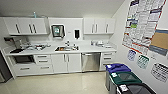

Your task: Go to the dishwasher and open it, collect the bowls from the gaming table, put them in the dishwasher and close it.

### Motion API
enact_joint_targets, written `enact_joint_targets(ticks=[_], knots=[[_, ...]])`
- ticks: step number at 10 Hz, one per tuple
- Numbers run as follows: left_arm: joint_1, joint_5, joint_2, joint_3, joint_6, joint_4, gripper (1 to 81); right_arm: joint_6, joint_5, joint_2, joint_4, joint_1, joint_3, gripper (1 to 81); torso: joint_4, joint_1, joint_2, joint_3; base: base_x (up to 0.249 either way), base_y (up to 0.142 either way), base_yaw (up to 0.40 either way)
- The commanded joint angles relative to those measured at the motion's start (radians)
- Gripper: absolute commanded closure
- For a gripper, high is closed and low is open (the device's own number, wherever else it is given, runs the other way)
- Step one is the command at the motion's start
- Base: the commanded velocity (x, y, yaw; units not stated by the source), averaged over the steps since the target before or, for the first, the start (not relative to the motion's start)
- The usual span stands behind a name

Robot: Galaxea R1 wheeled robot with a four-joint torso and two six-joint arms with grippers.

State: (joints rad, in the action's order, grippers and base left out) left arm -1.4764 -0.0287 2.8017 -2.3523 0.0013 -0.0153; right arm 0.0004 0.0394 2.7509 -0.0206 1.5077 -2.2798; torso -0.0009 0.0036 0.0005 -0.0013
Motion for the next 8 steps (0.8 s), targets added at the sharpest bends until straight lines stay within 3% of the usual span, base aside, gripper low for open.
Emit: enact_joint_targets(ticks=[1, 8], knots=[[0.055, 0.049, -0.013, 0.01, 0.005, -0.008, 1.0, -0.003, -0.05, -0.017, -0.012, -0.054, 0.013, 1.0, 0.0, 0.0, -0.001, 0.0, 0.146, 0.0, 0.0], [0.057, 0.047, -0.005, 0.01, 0.005, -0.012, 1.0, -0.002, -0.05, -0.014, -0.013, -0.057, 0.008, 1.0, 0.0, 0.0, -0.001, 0.0, 0.157, 0.0, 0.0]])
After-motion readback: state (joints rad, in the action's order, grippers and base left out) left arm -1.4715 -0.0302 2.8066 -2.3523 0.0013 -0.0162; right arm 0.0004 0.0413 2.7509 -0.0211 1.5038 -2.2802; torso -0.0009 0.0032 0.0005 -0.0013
